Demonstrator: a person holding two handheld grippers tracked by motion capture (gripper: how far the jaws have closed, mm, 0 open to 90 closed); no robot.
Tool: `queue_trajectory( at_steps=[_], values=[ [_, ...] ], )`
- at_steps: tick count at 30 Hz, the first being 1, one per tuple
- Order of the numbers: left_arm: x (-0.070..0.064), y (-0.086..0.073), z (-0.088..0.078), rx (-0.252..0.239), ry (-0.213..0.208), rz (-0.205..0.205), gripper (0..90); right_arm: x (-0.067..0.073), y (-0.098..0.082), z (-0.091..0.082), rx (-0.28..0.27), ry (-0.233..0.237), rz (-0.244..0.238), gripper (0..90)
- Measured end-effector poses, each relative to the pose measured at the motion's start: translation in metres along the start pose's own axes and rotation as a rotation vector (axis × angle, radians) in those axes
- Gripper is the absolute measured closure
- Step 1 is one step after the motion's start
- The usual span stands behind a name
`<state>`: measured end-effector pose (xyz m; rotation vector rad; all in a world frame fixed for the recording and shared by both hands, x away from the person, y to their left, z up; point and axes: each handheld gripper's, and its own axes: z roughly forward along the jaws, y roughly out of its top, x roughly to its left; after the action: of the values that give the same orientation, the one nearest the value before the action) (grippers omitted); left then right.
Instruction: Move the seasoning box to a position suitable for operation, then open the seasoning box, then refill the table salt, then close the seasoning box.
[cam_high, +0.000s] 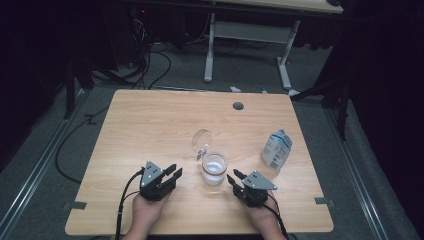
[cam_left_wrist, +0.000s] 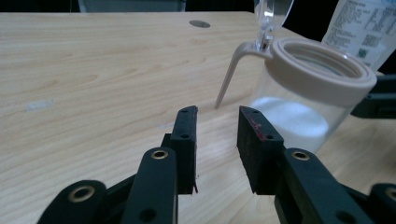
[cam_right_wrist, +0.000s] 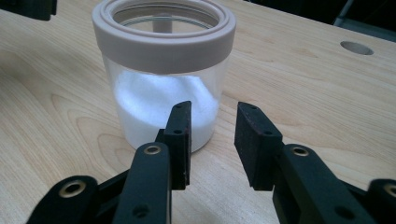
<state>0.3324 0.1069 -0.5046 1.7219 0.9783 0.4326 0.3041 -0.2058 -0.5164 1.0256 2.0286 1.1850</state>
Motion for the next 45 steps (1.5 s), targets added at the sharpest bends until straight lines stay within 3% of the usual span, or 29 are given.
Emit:
queue_trajectory(
  at_steps=[10, 18, 26, 31, 36, 37, 38, 45],
  values=[
    [-0.001, 0.024, 0.019, 0.005, 0.013, -0.01, 80.1, -0.001, 0.001, 0.001, 0.009, 0.012, -0.002, 89.9],
    [-0.004, 0.048, 0.032, -0.007, 0.022, 0.005, 88.2, 0.002, 0.003, 0.003, 0.015, 0.032, -0.002, 89.9],
    [-0.01, 0.067, 0.037, -0.041, 0.018, 0.01, 89.1, 0.007, 0.004, 0.006, 0.013, 0.052, -0.018, 89.9],
    [-0.011, 0.069, 0.038, -0.047, 0.012, 0.009, 89.1, 0.007, 0.005, 0.006, 0.012, 0.052, -0.018, 89.9],
    [-0.019, 0.067, 0.038, -0.048, -0.004, 0.033, 88.9, 0.008, 0.005, 0.006, 0.015, 0.05, -0.02, 89.9],
    [-0.023, 0.066, 0.04, -0.07, -0.013, 0.007, 88.8, 0.008, 0.005, 0.006, 0.015, 0.05, -0.02, 89.9],
    [-0.023, 0.065, 0.039, -0.046, -0.017, 0.039, 88.7, 0.008, 0.005, 0.006, 0.015, 0.05, -0.021, 89.9],
    [-0.027, 0.054, 0.039, -0.029, -0.022, 0.044, 88.6, 0.008, 0.005, 0.006, 0.012, 0.049, -0.021, 89.9]
  ],
)
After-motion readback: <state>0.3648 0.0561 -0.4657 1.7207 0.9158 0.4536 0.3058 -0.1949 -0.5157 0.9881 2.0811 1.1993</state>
